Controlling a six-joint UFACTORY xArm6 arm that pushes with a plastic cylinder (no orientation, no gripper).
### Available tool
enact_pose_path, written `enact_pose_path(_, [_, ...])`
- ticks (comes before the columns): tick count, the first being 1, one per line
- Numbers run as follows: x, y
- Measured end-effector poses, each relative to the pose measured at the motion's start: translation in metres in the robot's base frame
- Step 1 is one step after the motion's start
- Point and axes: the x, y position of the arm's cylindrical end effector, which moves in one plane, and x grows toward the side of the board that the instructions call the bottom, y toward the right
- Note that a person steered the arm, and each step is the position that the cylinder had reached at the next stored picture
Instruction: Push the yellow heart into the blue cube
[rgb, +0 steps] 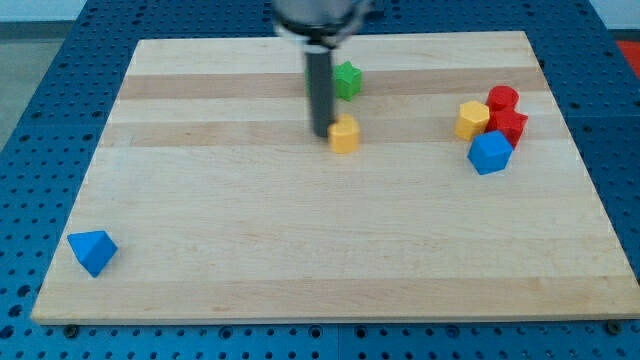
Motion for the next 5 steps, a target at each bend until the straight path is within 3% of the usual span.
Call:
enact_pose_path(1, [0.000,0.037])
enact_pose_path(2, [-0.001,0.030])
enact_pose_path(3, [-0.001,-0.021])
enact_pose_path(4, [0.010,-0.037])
enact_pose_path(5, [0.022,0.003])
